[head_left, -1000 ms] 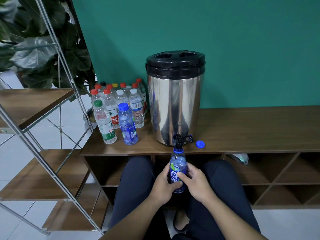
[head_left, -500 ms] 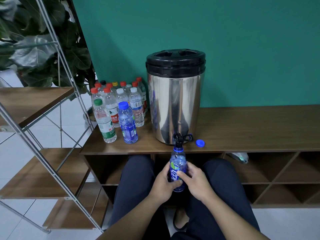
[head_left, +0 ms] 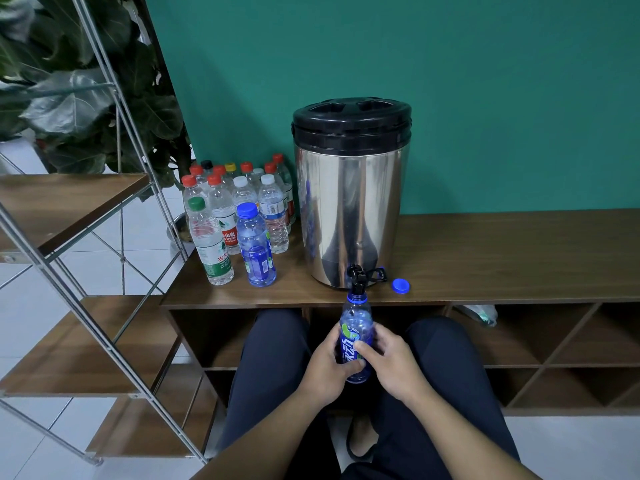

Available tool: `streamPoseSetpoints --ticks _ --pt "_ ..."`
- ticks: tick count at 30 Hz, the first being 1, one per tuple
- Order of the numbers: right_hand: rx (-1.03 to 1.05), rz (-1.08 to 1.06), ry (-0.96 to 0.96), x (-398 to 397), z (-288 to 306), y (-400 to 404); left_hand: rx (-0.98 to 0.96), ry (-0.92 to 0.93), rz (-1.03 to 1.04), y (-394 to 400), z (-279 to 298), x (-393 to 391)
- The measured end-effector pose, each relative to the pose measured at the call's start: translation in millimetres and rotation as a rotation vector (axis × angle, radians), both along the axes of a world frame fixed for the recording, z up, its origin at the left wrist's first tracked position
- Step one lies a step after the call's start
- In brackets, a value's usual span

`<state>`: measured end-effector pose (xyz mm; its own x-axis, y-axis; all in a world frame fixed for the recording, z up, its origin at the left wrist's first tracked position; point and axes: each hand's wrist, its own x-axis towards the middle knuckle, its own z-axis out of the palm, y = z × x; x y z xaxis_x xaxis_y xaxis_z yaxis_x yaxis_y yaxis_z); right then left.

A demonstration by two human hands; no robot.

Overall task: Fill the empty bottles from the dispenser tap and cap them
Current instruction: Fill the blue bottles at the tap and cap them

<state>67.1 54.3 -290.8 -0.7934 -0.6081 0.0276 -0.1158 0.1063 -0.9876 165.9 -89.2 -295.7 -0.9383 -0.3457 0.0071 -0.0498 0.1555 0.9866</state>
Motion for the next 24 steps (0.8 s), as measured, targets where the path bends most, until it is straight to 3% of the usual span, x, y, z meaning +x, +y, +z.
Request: streamPoseSetpoints --ticks 24 --pt "-0.003 0.007 0.012 -0.9 -2.3 -0.1 -0.007 -0.002 0.001 -0.7 -0.7 -0.3"
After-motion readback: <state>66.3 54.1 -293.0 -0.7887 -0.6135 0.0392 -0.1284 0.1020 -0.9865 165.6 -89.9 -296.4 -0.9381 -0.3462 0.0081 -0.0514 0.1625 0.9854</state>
